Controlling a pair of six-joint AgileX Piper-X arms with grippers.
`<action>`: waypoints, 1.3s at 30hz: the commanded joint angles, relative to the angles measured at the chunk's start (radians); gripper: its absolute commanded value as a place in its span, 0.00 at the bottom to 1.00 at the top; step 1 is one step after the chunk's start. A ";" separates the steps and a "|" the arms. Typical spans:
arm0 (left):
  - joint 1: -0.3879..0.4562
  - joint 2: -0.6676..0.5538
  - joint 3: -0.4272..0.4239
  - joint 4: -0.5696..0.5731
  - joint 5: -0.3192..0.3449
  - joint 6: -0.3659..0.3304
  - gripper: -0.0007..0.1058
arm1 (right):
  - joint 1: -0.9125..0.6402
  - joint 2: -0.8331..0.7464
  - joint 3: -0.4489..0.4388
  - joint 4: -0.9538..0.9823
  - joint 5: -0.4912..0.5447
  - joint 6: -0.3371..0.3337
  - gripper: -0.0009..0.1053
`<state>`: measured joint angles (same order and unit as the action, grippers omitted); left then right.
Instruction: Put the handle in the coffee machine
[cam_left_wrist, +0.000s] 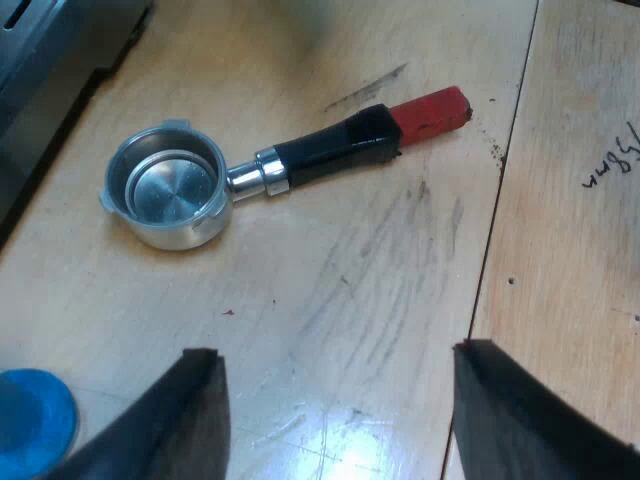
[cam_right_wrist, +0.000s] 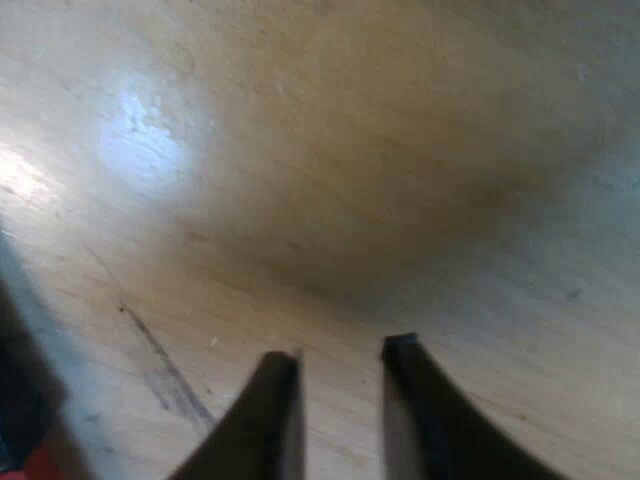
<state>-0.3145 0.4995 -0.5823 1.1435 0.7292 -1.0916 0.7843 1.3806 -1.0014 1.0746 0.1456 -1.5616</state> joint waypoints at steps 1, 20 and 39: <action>-0.005 0.003 -0.002 -0.004 0.000 -0.011 0.50 | 0.001 0.019 0.004 0.004 -0.027 -0.003 0.01; -0.005 0.003 -0.002 -0.004 0.000 -0.011 0.50 | 0.188 0.056 0.110 -0.167 -0.039 0.069 0.01; -0.005 0.003 -0.002 -0.067 -0.097 -0.064 0.50 | 0.339 0.056 0.110 -0.418 -0.178 0.319 0.01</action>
<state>-0.3145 0.4995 -0.5823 1.0899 0.6411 -1.1428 1.1218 1.4358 -0.8905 0.6735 -0.0183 -1.2506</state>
